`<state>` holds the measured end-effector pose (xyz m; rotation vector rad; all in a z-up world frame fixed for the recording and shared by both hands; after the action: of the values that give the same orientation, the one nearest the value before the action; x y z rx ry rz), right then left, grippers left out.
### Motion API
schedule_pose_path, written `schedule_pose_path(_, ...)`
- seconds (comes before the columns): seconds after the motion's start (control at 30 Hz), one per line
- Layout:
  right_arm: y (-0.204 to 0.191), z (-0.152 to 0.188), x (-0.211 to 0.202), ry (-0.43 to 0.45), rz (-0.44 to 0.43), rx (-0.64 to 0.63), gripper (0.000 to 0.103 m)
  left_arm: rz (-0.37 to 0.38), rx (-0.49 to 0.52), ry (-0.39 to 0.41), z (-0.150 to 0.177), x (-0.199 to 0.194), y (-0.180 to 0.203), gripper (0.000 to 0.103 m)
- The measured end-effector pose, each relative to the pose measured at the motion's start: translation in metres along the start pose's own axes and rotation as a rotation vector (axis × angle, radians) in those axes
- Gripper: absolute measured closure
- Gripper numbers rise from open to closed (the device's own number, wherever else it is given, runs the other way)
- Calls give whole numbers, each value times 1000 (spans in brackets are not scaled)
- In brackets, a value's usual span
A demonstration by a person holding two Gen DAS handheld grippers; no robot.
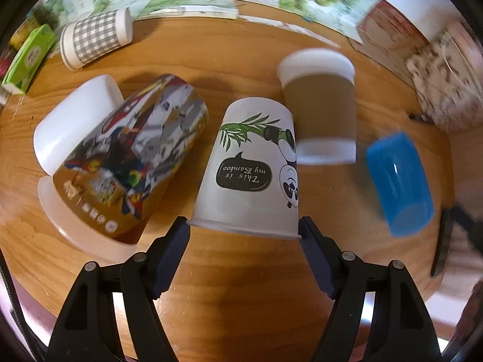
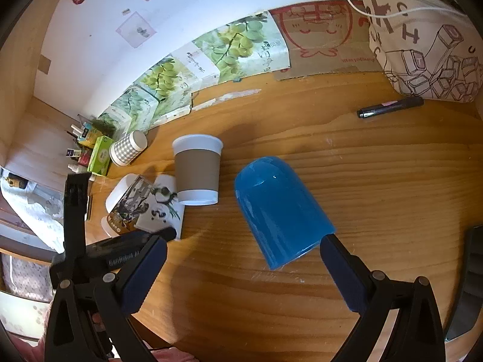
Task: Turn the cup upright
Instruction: 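Lift the panda cup with the left tool and carry it toward the right tool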
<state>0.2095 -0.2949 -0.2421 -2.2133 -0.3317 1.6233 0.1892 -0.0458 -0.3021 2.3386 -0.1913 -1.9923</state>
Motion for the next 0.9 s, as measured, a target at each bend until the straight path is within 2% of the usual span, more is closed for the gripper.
schedule_pose_path(0.27, -12, 10, -6, 16, 16, -67, 1, 62, 253, 20, 52, -15, 0, 26)
schedule_pose_path(0.57, -38, 36, -4, 23, 42, -297, 1, 107, 518, -13, 85, -33, -15, 26)
schedule_pose_path(0.77, -60, 63, -6, 29, 38, -484, 3, 173, 767, -40, 106, -50, -24, 26)
schedule_pose_path(0.9, -70, 82, -2, -4, 23, -558, 3, 213, 923, -80, 113, -53, -29, 26)
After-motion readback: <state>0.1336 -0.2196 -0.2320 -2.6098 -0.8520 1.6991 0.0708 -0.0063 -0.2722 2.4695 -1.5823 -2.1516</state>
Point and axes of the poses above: each gripper's, at about its wrist camera, not at the fingertips, and x roughly the way its jaws point, y to its right, z to its underside, the point moved 4 cm from there along x, roughly the way its jaws point, and after that the axes turned 3 degrees about x, right-handed, at the moved point
